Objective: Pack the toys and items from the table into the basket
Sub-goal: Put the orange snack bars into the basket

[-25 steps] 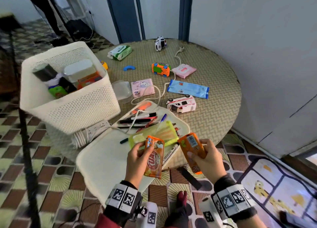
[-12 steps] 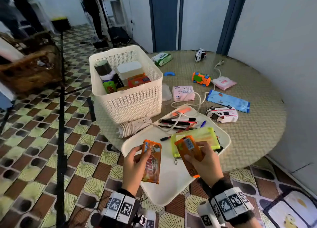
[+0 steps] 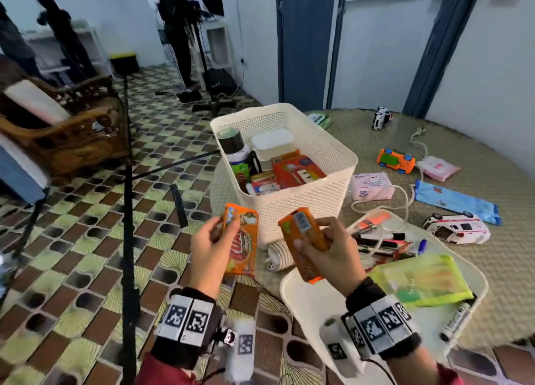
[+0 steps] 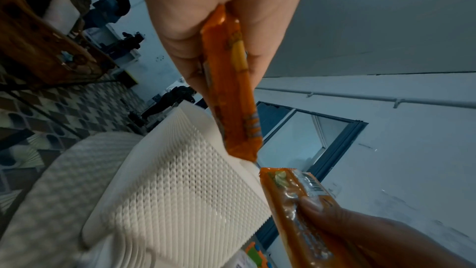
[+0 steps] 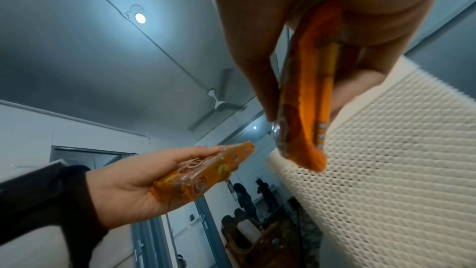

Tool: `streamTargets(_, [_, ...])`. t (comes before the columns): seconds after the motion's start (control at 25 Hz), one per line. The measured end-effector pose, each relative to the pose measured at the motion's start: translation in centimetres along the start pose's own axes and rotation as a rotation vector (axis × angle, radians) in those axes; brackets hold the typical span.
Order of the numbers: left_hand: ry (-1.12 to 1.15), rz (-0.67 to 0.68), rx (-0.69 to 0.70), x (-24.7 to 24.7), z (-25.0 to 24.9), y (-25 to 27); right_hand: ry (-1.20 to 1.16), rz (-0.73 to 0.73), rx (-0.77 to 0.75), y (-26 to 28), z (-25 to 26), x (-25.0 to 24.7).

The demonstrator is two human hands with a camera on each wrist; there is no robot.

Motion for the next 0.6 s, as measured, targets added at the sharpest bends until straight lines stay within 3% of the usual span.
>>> streamTargets(0.2, [0.112, -0.002, -0.080, -4.3, -0.2, -6.8, -0.044, -0.031, -0.054, -2.6, 6.3, 4.5])
streamTargets(0.6, [0.013, 0.210, 0.146, -3.8, -2.9, -21.4, -0.072, -0.138, -0.082, -14.3, 14.5, 7.9])
Point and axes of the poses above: each hand's wrist, its own y-axis away from the middle knuckle, its own x-axis out of the palm, z = x × y, the point moved 5 cm from there along -y, towards the middle knuckle, and after that the axes turned 11 degrees about x, right-handed, at the moved point
